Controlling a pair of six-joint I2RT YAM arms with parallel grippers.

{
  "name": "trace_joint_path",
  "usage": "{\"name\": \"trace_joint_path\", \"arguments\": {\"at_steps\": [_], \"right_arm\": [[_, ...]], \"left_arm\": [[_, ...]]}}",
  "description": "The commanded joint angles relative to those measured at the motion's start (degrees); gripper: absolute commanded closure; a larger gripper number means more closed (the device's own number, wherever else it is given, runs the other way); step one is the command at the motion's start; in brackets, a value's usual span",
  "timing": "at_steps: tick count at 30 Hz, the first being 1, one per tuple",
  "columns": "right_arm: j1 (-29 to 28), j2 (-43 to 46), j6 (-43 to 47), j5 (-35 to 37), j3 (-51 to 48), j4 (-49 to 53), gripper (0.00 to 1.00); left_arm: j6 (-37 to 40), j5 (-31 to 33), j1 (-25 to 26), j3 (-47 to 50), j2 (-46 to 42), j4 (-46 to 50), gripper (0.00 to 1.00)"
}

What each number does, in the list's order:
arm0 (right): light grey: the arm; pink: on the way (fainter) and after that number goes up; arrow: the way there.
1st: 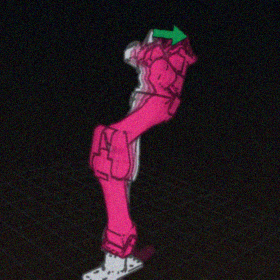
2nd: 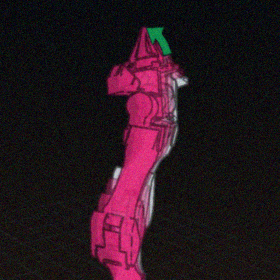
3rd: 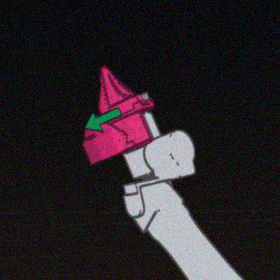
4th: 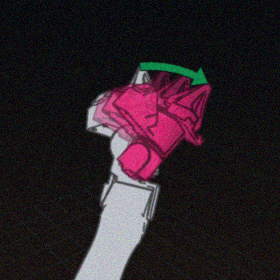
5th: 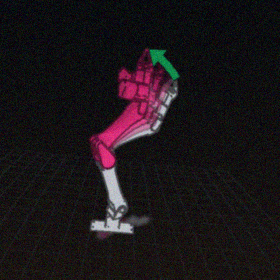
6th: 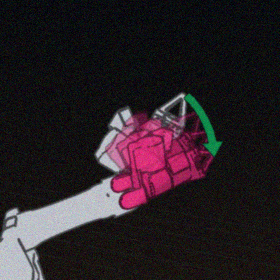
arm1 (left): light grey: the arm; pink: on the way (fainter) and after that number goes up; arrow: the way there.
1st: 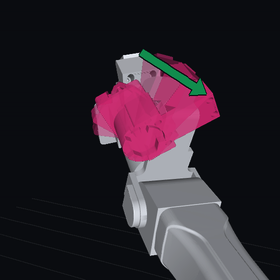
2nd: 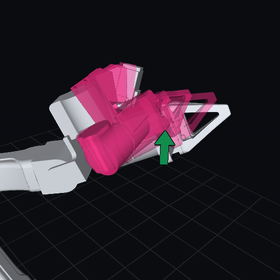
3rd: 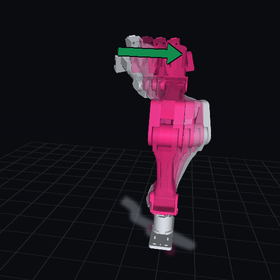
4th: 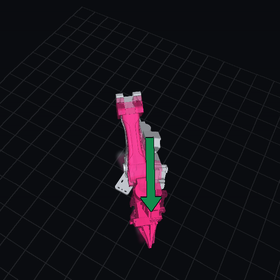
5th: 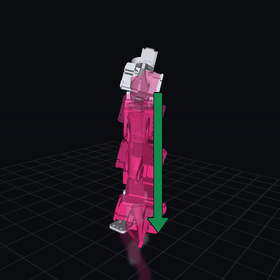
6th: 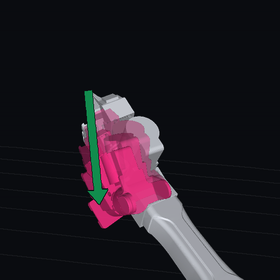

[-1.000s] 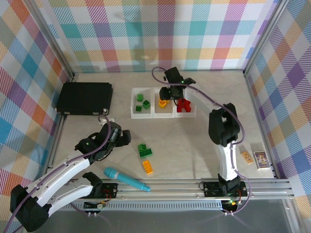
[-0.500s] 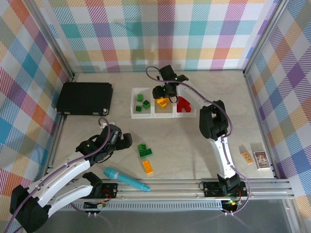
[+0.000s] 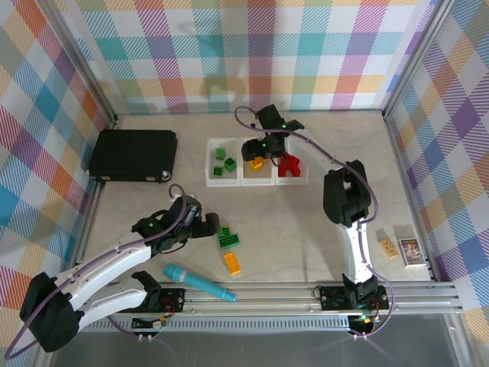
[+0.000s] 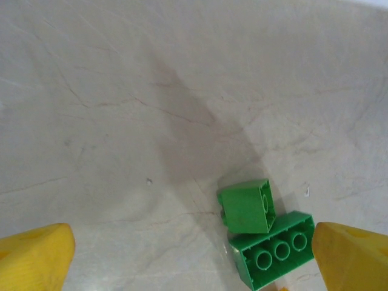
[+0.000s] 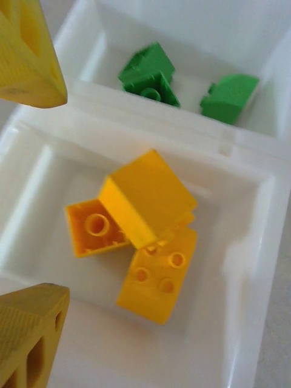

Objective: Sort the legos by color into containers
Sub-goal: Place the lego in the container, then pick up the lego from the middle-left of the table.

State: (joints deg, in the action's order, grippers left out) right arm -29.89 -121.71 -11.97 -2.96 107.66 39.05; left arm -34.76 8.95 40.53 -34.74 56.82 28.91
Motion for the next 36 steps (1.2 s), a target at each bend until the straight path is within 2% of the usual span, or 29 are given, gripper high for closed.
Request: {"name": "trace_joint_path", "arguments": {"at_steps": [1,9,13,16,20,26,36], "right_arm": [[0.3,8.6,-1.6,-3.7,-4.9,-3.3,0.23],[0.2,24.0,-3.1,-4.1,-20.4,-7.2,0.21],[0.3,32.6,-4.6,-2.8,-31.1,-10.2,0.2],[0.3,38.7,-5.2,-0.6,-39.1,-12.5,0.2],[0.4,44.8,-5.2,3.6,-47.3,-14.2,0.19],[0.3,48.3,-5.6,6.2,-51.7,-13.7,0.17],[0.4,48.1,-6.7,6.1,-51.8,-12.9,0.16]], "left_arm": [[0.2,-1.3,1.8,-2.5,4.0,-1.7,0.0],[0.7,-1.8,3.8,-8.0,14.7,-1.5,0.0],[2.1,-2.5,3.9,-10.0,18.7,-1.4,0.01],[5.1,-5.3,4.0,-11.2,21.0,-2.3,0.06],[11.0,-8.4,4.6,-13.4,22.8,-1.4,0.08],[18.2,-8.9,7.9,-18.9,26.5,5.3,0.1],[17.9,-10.6,9.2,-19.5,28.8,7.4,0.25]]}}
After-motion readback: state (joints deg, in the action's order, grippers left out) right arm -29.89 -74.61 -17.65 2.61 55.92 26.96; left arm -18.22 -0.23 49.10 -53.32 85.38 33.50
